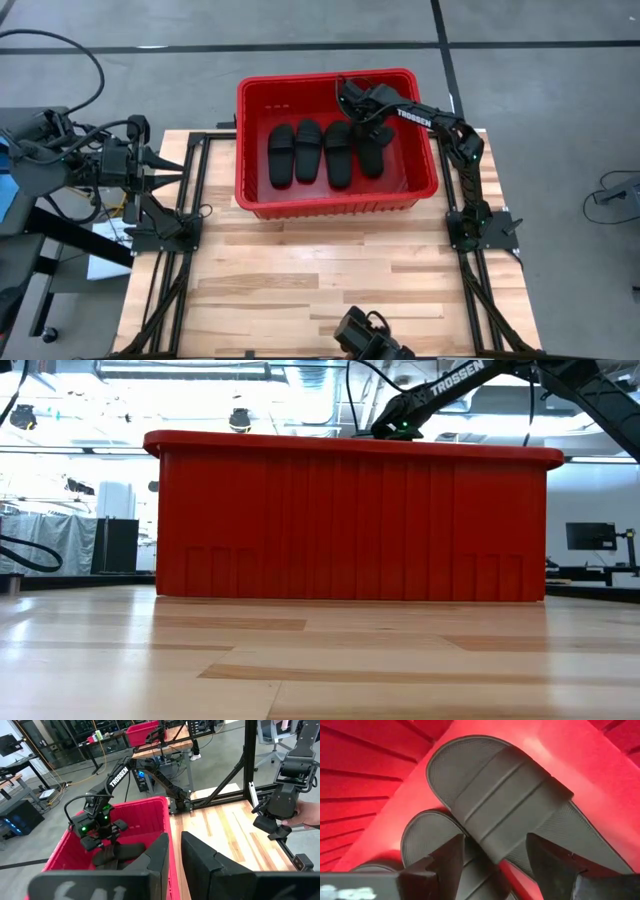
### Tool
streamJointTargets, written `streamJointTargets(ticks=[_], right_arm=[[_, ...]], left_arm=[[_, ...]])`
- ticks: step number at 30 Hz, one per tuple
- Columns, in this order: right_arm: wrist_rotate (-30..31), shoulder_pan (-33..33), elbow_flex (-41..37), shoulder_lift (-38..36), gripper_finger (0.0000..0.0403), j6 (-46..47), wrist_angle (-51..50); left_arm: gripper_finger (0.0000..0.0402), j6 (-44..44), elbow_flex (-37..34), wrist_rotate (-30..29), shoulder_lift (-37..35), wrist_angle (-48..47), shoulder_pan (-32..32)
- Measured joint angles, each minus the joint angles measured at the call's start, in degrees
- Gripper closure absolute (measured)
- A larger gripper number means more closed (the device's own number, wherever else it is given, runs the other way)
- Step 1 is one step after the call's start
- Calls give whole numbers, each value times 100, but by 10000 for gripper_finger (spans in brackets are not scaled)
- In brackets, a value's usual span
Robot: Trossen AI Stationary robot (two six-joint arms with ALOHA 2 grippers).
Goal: Pick and place slides into bin
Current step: Return to Home Position
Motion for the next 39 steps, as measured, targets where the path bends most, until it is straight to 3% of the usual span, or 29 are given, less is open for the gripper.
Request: streamJointTargets(ticks=[14,20,24,27,33,39], right_arm=[[158,101,109,-51,198,-602,-153],[771,276,439,-472,197,-1164,-333],[1267,394,592,-1126,201,-1766,-238],[1530,485,651,-1727,204,-2646,47],[1594,1073,664,-3114,212,-5511,1034],[966,2017,664,-4304,222,-8034,1184]], left_arm=[[361,-28,0,2,0,-2,-2],[361,-26,0,-11,-9,-2,0],[361,-26,0,-111,-17,-1,-2],[361,-24,0,-130,-69,0,-1],[361,-85,0,-129,-280,0,0],[361,-12,0,-107,-574,-9,-1]])
